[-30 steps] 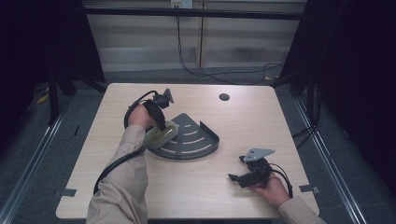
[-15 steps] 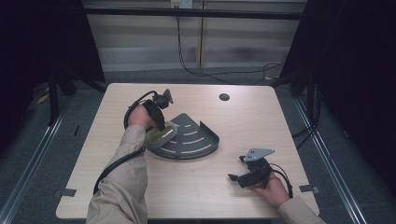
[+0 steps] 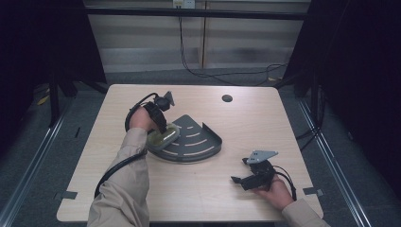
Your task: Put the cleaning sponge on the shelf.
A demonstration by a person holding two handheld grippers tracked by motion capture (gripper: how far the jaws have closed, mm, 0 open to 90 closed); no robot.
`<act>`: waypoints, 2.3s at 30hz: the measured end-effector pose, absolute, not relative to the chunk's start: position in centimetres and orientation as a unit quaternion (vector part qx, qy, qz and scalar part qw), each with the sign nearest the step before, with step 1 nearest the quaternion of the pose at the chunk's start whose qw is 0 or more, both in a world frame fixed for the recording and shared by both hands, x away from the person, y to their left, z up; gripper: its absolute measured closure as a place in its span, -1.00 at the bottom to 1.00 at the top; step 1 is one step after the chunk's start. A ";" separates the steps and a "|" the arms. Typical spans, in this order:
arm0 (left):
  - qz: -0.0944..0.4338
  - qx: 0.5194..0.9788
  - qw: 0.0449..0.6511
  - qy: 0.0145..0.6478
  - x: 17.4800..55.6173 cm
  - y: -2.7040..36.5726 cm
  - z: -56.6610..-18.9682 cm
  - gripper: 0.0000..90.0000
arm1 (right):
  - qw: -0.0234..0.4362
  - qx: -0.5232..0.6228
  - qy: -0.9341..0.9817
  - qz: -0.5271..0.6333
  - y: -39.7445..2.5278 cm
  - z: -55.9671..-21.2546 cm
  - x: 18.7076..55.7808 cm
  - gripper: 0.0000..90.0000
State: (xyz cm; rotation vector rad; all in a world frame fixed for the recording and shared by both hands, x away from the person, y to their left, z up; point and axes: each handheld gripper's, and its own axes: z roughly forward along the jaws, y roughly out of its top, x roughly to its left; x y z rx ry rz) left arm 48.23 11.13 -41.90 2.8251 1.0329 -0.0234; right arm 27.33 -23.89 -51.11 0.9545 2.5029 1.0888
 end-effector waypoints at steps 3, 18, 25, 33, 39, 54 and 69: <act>-0.002 0.936 0.065 0.346 48.1 11.2 -41.6 0.29 | 0.125 0.328 0.859 0.374 -23.9 -51.1 27.3 -0.71; 0.010 0.934 0.066 0.351 47.8 11.4 -40.8 0.00 | 0.125 0.328 0.859 0.374 -23.9 -51.1 27.3 -0.71; 0.015 0.934 0.067 0.351 47.5 11.9 -40.3 -0.20 | 0.127 0.327 0.859 0.374 -23.9 -51.1 27.3 -0.71; 0.023 0.933 0.064 0.353 47.0 12.5 -39.6 -0.36 | 0.125 0.327 0.859 0.374 -23.9 -51.1 27.3 -0.71; 0.026 0.932 0.067 0.356 46.4 13.2 -39.2 -0.45 | 0.124 0.327 0.859 0.374 -23.9 -51.1 27.3 -0.71; 0.025 0.928 0.084 0.363 44.5 15.5 -39.0 -0.61 | 0.124 0.327 0.859 0.374 -23.9 -51.1 27.3 -0.71; 0.024 0.923 0.104 0.369 42.1 18.1 -40.1 -0.62 | 0.123 0.327 0.859 0.374 -23.9 -51.1 27.3 -0.71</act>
